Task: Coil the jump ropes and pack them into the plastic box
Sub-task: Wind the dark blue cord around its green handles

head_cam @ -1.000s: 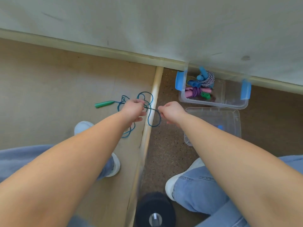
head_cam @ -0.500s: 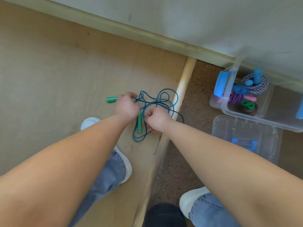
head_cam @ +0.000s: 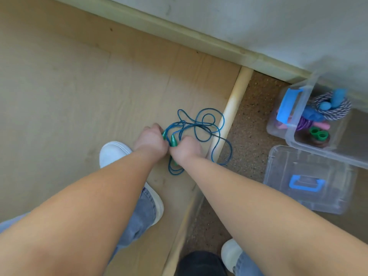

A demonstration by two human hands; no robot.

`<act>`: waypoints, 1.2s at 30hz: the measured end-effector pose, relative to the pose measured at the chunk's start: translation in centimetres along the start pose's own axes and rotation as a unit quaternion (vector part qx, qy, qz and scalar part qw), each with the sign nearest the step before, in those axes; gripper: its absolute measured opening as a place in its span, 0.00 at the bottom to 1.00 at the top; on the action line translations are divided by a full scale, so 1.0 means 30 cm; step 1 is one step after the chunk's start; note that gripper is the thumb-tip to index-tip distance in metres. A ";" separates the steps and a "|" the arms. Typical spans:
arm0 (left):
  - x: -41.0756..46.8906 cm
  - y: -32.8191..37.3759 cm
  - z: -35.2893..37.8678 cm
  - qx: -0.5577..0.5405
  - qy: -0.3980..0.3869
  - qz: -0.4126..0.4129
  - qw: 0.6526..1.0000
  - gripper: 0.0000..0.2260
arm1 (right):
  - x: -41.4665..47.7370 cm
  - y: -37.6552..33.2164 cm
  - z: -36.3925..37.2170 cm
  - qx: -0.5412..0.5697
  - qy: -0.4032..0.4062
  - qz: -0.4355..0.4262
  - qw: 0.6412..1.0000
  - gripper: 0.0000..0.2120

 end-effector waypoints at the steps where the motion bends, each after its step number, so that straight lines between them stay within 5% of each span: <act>1: -0.016 0.009 0.004 -0.038 0.003 0.001 0.999 0.17 | -0.002 0.013 -0.009 0.020 -0.010 0.001 1.000 0.13; 4: -0.072 0.051 -0.006 -0.081 -0.002 0.019 0.996 0.16 | -0.018 0.061 -0.075 0.043 -0.027 0.001 0.999 0.11; 7: -0.132 0.079 -0.066 -0.128 0.019 0.011 0.991 0.15 | -0.056 0.100 -0.150 0.085 -0.028 -0.003 0.996 0.20; 12: -0.267 0.150 -0.195 -0.163 0.059 0.029 0.984 0.17 | -0.178 0.115 -0.237 0.188 -0.038 -0.022 0.981 0.03; 17: -0.449 0.240 -0.286 -0.240 0.073 0.064 0.966 0.15 | -0.352 0.092 -0.384 0.307 -0.021 -0.075 0.948 0.11; 24: -0.729 0.440 -0.304 -0.446 -0.008 0.097 0.890 0.12 | -0.638 0.071 -0.603 0.387 -0.020 -0.177 0.905 0.08; 29: -0.904 0.588 -0.347 -0.598 -0.046 0.136 0.789 0.12 | -0.822 0.090 -0.718 0.347 0.008 -0.247 0.905 0.07; 36: -1.086 0.715 -0.382 -0.569 -0.101 0.237 0.781 0.12 | -1.001 0.204 -0.824 0.323 0.035 -0.281 0.903 0.12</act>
Point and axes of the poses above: each hand's wrist, its own x-axis towards the middle knuckle, its own z-axis out of the palm, y = z × x, the point moved 10 cm from there along x, towards the middle knuckle, and after that the axes turned 4 degrees about z, right-handed, at the moved point
